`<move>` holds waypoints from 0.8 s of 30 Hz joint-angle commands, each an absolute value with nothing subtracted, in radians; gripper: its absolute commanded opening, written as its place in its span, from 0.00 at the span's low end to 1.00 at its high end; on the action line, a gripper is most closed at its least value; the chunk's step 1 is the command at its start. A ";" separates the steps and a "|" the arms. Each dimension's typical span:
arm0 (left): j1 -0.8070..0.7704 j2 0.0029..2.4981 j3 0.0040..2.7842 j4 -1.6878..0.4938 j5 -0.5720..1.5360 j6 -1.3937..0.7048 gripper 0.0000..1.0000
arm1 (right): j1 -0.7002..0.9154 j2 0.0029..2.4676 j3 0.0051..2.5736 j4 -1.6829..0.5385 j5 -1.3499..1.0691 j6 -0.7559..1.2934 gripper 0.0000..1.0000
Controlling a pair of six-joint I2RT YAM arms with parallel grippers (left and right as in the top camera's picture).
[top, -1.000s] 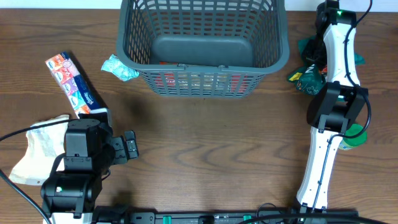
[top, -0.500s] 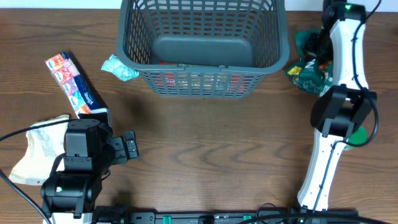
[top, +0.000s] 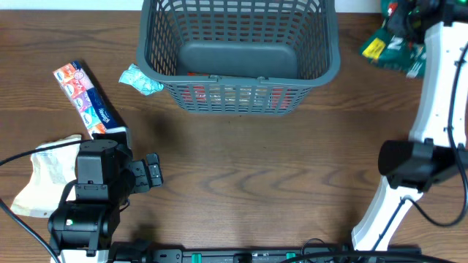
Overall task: Pack container
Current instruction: 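Lift the Nescafe pouch and carry it into the basket with the right gripper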
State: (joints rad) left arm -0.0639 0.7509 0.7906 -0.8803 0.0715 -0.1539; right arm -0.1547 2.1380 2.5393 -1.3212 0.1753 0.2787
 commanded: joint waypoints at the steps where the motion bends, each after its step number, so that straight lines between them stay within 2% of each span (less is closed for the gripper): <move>1: -0.069 0.750 0.812 -0.882 0.064 -0.155 0.98 | -0.094 1.980 2.558 -1.227 0.187 0.110 0.01; 6: -0.069 0.750 0.812 -0.882 0.064 -0.155 0.99 | 0.024 1.884 2.558 -1.115 0.032 -0.216 0.01; 9: -0.069 0.750 0.812 -0.882 0.064 -0.155 0.98 | 0.150 1.857 2.558 -1.113 0.014 -0.479 0.01; 14: -0.069 0.750 0.812 -0.883 0.064 -0.155 0.99 | 0.342 1.865 2.558 -1.113 0.014 -0.785 0.01; 18: -0.069 0.750 0.812 -0.883 0.064 -0.155 0.98 | 0.420 1.897 2.558 -1.089 -0.010 -0.828 0.01; 24: -0.069 0.750 0.812 -0.883 0.064 -0.155 0.98 | 0.439 1.982 2.557 -1.125 -0.128 -0.822 0.01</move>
State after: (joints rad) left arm -0.0639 0.7509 0.7906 -0.8799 0.0715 -0.1539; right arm 0.4446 1.9564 2.5370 -1.1389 -0.0879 -0.7773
